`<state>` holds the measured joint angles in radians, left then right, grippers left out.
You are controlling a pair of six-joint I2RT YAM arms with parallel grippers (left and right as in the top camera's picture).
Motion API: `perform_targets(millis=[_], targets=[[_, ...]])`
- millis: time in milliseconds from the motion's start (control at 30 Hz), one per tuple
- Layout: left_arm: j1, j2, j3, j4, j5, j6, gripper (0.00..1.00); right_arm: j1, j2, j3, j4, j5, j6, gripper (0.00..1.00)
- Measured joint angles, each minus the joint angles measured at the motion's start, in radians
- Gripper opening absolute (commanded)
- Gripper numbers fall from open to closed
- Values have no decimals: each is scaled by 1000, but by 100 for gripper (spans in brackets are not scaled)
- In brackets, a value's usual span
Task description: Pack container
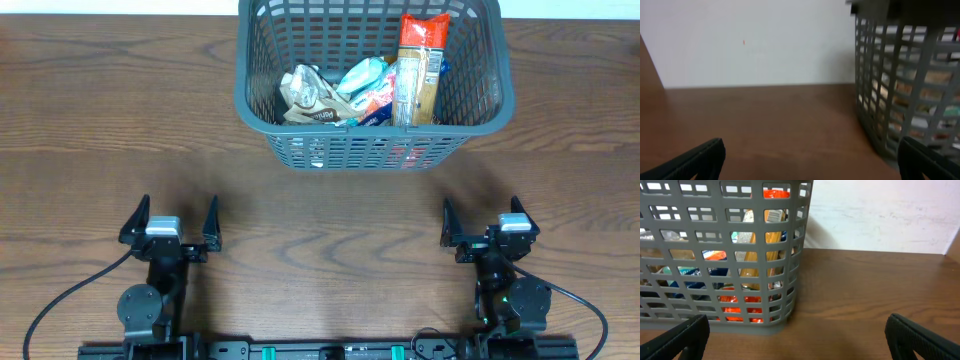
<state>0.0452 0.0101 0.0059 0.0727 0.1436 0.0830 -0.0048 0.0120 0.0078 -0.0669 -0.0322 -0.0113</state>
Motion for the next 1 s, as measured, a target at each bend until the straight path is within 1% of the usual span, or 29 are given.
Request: perform_targets(millis=[100, 333, 1000], targets=[[0, 0, 0, -50, 0, -13, 99, 0, 0, 0, 0, 0, 0, 99], [0, 0, 9, -84, -4, -35, 99, 0, 0, 0, 0, 0, 0, 99], [-21, 0, 12, -92, -9, -54, 99, 0, 0, 0, 0, 0, 0, 99]])
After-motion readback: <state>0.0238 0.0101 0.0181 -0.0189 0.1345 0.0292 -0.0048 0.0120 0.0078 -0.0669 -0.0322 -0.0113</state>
